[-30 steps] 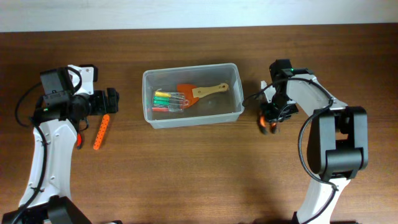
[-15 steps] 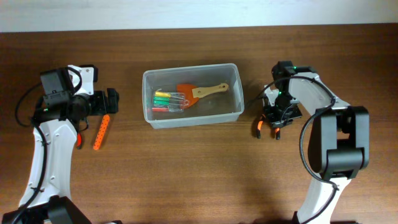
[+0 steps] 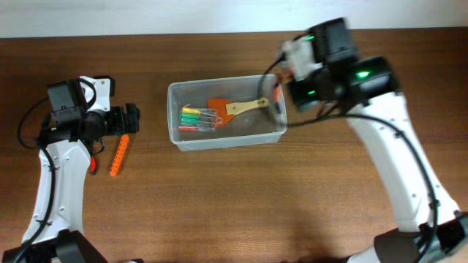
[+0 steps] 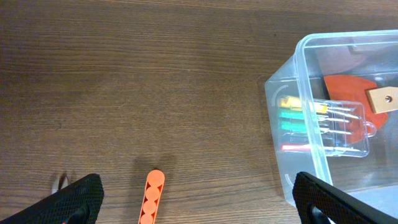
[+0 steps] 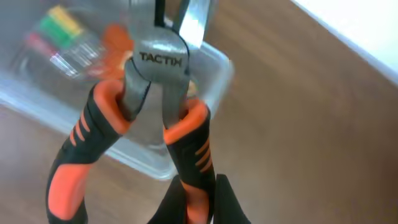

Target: Pack container

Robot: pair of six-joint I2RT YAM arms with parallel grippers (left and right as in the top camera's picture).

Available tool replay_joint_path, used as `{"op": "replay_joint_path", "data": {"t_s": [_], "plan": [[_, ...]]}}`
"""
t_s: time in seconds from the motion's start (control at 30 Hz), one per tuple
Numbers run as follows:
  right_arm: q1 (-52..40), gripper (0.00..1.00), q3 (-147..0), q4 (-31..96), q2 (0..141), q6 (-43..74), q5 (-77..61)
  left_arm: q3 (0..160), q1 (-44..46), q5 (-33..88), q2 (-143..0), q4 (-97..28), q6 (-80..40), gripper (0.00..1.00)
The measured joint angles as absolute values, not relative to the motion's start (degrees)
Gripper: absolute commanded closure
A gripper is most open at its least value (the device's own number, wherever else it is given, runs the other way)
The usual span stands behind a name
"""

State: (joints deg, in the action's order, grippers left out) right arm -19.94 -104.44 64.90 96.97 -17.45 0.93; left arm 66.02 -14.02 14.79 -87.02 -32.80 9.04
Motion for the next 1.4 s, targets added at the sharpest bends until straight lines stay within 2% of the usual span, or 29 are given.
{"op": "replay_joint_path", "data": {"t_s": [0.13,0.37,0.6,0.67,0.83,0.87,0.9,0.97,1.07,1.23,1.4], "plan": [[-26.3,0.96,-104.3,59.4,100.9,-32.9,0.5,66.0,-14.0,14.8,-87.0,-32.8,9.0,0.01],[-26.6,0.96,-104.2,55.9,110.6,-59.3,0.3,66.0,-14.0,14.8,-87.0,-32.8,9.0,0.01],[-26.6,0.91,-104.0,55.2,123.7,-71.3,0.3,66.0,-14.0,14.8,-87.0,-32.8,9.0,0.01],[-26.6,0.85,-104.0,55.0,126.5,-72.7,0.4,66.0,-14.0,14.8,-87.0,-32.8,9.0,0.01],[-26.6,0.48,-103.9,52.2,128.6,-73.3,1.1,66.0,-14.0,14.8,-87.0,-32.8,9.0,0.01],[-26.6,0.41,-104.2,50.2,128.6,-71.3,2.0,66.0,-14.0,14.8,-87.0,-32.8,9.0,0.01],[-26.6,0.29,-104.8,49.5,128.6,-69.5,2.7,66.0,-14.0,14.8,-87.0,-32.8,9.0,0.01],[-26.6,0.17,-109.3,50.4,128.5,-61.1,4.2,66.0,-14.0,14.8,-87.0,-32.8,9.0,0.01],[-26.4,0.09,-121.4,57.4,127.6,-45.3,5.1,66.0,-14.0,14.8,-87.0,-32.8,9.0,0.01],[-23.3,0.07,-143.9,76.4,122.9,-22.2,5.4,66.0,-14.0,14.8,-87.0,-32.8,9.0,0.01],[-6.6,0.05,-152.0,88.1,118.2,0.4,5.5,66.0,-14.0,14.8,-87.0,-32.8,9.0,0.01]]}}
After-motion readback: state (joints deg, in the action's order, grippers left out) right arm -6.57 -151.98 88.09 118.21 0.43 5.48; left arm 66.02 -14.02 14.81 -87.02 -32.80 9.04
